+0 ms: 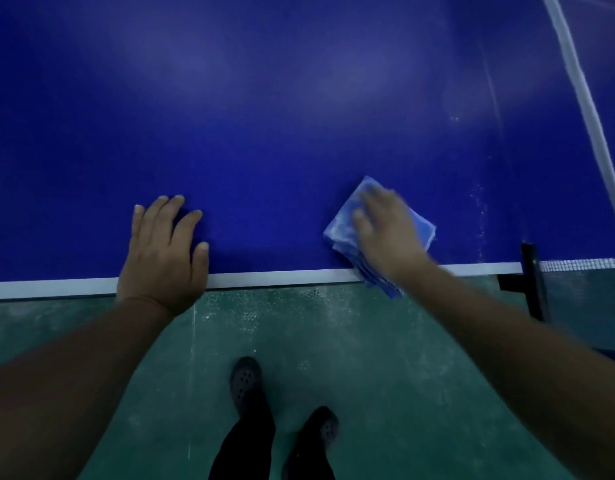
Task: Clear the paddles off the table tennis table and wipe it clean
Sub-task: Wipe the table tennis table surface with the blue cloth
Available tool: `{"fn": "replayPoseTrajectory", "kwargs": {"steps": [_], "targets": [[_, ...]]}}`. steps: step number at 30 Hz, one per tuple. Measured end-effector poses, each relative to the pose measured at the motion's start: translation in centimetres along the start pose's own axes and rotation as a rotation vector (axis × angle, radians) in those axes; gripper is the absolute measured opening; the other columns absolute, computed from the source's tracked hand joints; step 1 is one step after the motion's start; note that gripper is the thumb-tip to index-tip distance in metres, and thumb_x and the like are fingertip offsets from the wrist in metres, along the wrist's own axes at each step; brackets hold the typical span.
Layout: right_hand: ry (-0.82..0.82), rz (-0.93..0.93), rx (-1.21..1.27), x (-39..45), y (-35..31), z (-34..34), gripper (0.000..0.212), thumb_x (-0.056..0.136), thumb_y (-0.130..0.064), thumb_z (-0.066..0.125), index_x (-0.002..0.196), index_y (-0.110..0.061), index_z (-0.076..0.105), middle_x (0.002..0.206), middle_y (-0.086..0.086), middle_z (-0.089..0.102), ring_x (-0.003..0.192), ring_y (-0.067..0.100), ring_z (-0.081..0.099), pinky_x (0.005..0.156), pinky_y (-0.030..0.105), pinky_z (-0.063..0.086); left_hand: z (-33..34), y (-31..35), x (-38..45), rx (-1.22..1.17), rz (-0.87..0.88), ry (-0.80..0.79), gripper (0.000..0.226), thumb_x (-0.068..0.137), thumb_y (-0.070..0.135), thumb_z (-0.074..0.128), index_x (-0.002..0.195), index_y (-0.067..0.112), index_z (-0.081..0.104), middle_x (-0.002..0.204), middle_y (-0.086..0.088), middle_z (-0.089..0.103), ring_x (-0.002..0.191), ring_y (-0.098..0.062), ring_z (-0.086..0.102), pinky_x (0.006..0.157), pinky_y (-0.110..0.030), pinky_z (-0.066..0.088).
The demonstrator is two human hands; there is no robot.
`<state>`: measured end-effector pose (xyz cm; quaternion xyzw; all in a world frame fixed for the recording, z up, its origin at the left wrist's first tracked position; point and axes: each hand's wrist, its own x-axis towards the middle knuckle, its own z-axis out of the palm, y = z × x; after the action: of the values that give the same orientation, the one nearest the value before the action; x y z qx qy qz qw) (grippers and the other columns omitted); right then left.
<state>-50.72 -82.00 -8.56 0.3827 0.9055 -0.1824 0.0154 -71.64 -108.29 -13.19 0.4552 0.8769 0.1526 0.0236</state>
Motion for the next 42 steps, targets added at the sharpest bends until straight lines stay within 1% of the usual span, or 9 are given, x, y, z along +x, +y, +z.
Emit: {"fn": "replayPoseTrajectory", "kwargs": {"steps": [3, 8, 12, 16, 19, 23, 29, 37, 42], "targets": [[-0.110, -0.014, -0.347, 0.6, 3.1, 2.2, 0.071, 0.095, -0.056, 0.004, 0.159, -0.026, 0.008, 0.167, -0.001, 0.000, 0.153, 0.029, -0.001, 0.120, 0.053, 0.004, 0.1, -0.1, 0.1, -0.019, -0.009, -0.007, 0.053, 0.095, 0.031, 0.037, 0.132, -0.003, 0.054, 0.144, -0.027, 0.043, 0.140, -0.043, 0.031, 0.124, -0.048, 0.001], [0.015, 0.237, -0.243, 7.8, 2.9, 2.0, 0.061, 0.103, -0.051, 0.014, 0.159, -0.028, 0.007, 0.167, -0.006, -0.001, 0.153, 0.028, -0.003, 0.120, 0.057, 0.001, 0.4, -0.3, 0.0, -0.001, 0.001, -0.004, 0.052, 0.097, 0.033, 0.034, 0.131, -0.002, 0.054, 0.143, -0.026, 0.044, 0.139, -0.043, 0.034, 0.124, -0.047, 0.002], [-0.047, -0.209, -0.321, 2.5, -3.9, 5.5, 0.063, 0.099, -0.049, 0.014, 0.156, -0.026, 0.026, 0.165, 0.001, 0.019, 0.151, 0.036, 0.013, 0.117, 0.062, 0.012, 0.5, -0.3, 0.0, -0.013, 0.000, -0.007, 0.051, 0.097, 0.031, 0.035, 0.129, -0.004, 0.054, 0.142, -0.027, 0.044, 0.138, -0.045, 0.035, 0.124, -0.051, 0.006], [-0.205, -0.624, -0.356, -3.2, 0.5, 4.8, 0.058, 0.100, -0.053, 0.033, 0.153, -0.030, 0.033, 0.162, -0.001, 0.027, 0.149, 0.036, 0.022, 0.116, 0.056, 0.016, 0.5, -0.2, 0.0, 0.007, 0.020, -0.009, 0.049, 0.098, 0.030, 0.037, 0.129, -0.004, 0.055, 0.142, -0.027, 0.044, 0.137, -0.045, 0.036, 0.124, -0.048, 0.004], [-0.120, -0.354, -0.358, 1.9, 4.3, 2.0, 0.063, 0.097, -0.059, 0.023, 0.153, -0.032, 0.030, 0.162, 0.000, 0.025, 0.148, 0.038, 0.022, 0.110, 0.056, 0.028, 0.5, -0.3, 0.0, 0.043, 0.061, -0.004, 0.049, 0.099, 0.029, 0.037, 0.132, -0.002, 0.054, 0.143, -0.028, 0.043, 0.136, -0.046, 0.036, 0.124, -0.051, 0.007], [0.009, 0.047, -0.230, 8.1, -1.2, 2.5, 0.061, 0.100, -0.059, 0.016, 0.157, -0.037, 0.017, 0.167, -0.006, 0.005, 0.152, 0.037, -0.003, 0.119, 0.054, 0.006, 0.3, -0.2, 0.0, 0.066, 0.091, -0.013, 0.051, 0.100, 0.031, 0.036, 0.136, 0.001, 0.054, 0.146, -0.026, 0.044, 0.137, -0.046, 0.036, 0.123, -0.051, 0.008], [-0.060, -0.416, -0.273, 0.9, -8.0, 7.5, 0.055, 0.101, -0.052, 0.024, 0.152, -0.035, 0.035, 0.163, -0.003, 0.025, 0.151, 0.038, 0.013, 0.119, 0.059, 0.006, 0.3, -0.2, 0.1, 0.073, 0.095, -0.019, 0.051, 0.099, 0.031, 0.036, 0.139, 0.004, 0.053, 0.147, -0.024, 0.044, 0.136, -0.045, 0.036, 0.121, -0.053, 0.010], [0.026, 0.218, -0.220, -0.6, 6.0, 2.1, 0.068, 0.094, -0.061, 0.008, 0.156, -0.036, 0.023, 0.166, -0.008, 0.009, 0.153, 0.031, 0.001, 0.121, 0.055, 0.003, -0.1, -0.1, 0.3, 0.081, 0.103, -0.094, 0.053, 0.098, 0.035, 0.035, 0.140, 0.011, 0.056, 0.147, -0.021, 0.046, 0.136, -0.045, 0.036, 0.122, -0.051, 0.006], [-0.059, -0.056, -0.259, -4.5, 5.8, 3.5, 0.057, 0.103, -0.058, 0.011, 0.155, -0.038, 0.019, 0.165, -0.009, 0.011, 0.153, 0.030, 0.001, 0.121, 0.056, 0.003, -0.4, 0.0, 0.3, 0.085, 0.085, -0.145, 0.055, 0.098, 0.037, 0.034, 0.143, 0.012, 0.053, 0.148, -0.021, 0.044, 0.138, -0.044, 0.034, 0.121, -0.056, 0.013]]}}
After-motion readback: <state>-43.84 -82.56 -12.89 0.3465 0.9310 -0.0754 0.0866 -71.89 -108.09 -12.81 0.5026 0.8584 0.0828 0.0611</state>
